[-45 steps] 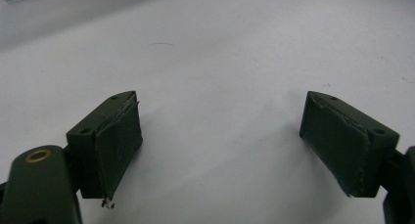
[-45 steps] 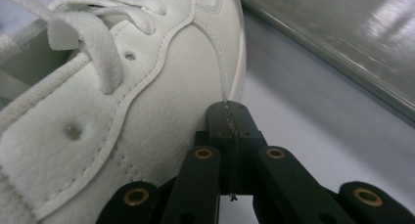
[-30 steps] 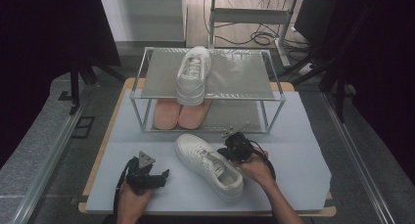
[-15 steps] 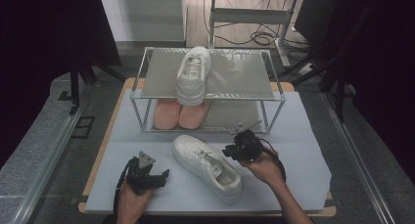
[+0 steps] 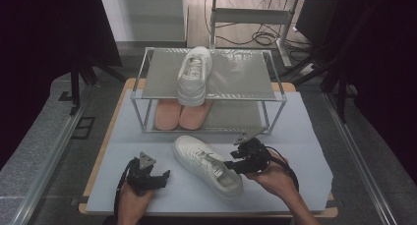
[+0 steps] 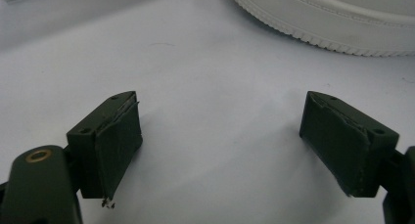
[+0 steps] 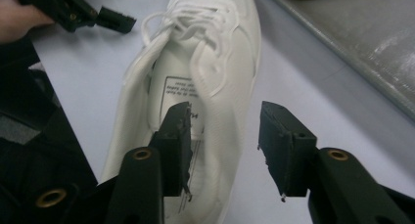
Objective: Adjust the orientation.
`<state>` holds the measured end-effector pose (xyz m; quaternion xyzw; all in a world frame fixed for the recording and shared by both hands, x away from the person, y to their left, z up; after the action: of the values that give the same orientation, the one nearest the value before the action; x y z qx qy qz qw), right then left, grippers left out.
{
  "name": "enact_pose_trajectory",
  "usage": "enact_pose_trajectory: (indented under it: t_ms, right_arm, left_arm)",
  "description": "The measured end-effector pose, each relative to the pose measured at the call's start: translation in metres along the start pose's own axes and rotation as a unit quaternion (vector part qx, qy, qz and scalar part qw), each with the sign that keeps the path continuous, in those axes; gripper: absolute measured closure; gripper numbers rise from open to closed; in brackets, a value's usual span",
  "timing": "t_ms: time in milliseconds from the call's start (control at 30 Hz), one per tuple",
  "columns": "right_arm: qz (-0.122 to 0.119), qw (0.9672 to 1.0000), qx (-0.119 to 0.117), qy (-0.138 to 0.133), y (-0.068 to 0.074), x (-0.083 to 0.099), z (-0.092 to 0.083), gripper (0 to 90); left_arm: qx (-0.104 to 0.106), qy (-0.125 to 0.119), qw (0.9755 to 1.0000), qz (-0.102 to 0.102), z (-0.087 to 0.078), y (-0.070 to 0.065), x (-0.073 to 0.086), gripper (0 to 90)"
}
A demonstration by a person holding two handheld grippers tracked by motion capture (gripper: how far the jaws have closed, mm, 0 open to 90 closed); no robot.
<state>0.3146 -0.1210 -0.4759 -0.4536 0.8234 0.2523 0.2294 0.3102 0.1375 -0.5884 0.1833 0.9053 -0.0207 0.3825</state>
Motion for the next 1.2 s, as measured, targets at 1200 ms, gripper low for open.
enact_pose_trajectory:
  t_ms: [1200]
  right_arm:
    - [0.021,0.9958,0.026,0.085,-0.011,0.009,0.037,79.1]
  left_arm:
    - [0.0,0.0,1.0,0.002,0.0,0.0,0.0,15.5]
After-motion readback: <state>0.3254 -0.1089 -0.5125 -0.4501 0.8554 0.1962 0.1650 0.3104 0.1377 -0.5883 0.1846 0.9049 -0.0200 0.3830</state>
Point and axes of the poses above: each handheld gripper's, and its own axes: z roughly forward along the jaws, x roughly out of its underside, y roughly to its left, the point moved 9 cm from there along z, roughly forward along the jaws, and after that the axes turned 10 degrees about -x, right-handed, at the moved point
